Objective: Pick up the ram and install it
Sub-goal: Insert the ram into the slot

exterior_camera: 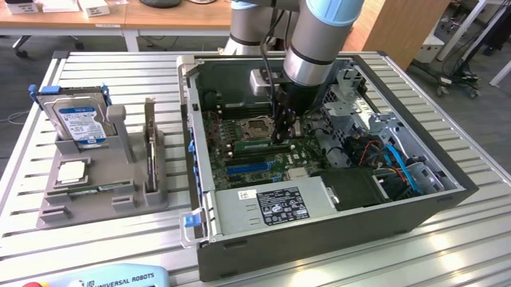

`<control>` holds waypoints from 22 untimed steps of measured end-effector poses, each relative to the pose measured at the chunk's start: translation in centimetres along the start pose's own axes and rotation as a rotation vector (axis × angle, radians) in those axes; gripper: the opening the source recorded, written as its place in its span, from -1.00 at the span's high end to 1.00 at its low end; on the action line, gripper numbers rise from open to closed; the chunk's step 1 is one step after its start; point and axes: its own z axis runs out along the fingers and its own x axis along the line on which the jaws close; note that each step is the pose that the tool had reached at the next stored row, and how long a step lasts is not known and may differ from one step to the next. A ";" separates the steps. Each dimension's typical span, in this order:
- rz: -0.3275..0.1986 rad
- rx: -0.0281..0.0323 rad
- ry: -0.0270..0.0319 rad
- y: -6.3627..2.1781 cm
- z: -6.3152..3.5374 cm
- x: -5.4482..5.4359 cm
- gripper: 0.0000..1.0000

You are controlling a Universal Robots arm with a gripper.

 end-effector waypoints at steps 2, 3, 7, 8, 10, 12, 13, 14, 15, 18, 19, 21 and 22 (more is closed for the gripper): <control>0.000 0.0005 0.0001 0.00 0.12 0.0 0.77; 0.000 0.0005 0.0002 0.00 0.12 0.0 0.77; 0.000 0.0006 0.0000 0.00 0.13 0.0 0.77; 0.000 0.0006 0.0000 0.00 0.15 0.0 0.77; 0.000 0.0007 -0.0003 -0.01 0.29 0.0 0.77; 0.000 0.0005 0.0002 -0.01 0.33 0.0 0.77; 0.000 0.0005 0.0003 -0.01 0.32 0.0 0.77; 0.000 0.0005 0.0003 -0.01 0.33 0.0 0.77; 0.000 0.0006 0.0001 -0.01 0.36 0.0 0.77; 0.000 0.0005 0.0001 -0.02 0.46 0.0 0.77; 0.000 0.0005 0.0001 -0.02 0.46 0.0 0.77; 0.000 0.0006 0.0001 -0.02 0.47 0.0 0.77; 0.000 0.0006 -0.0001 -0.02 0.50 0.0 0.77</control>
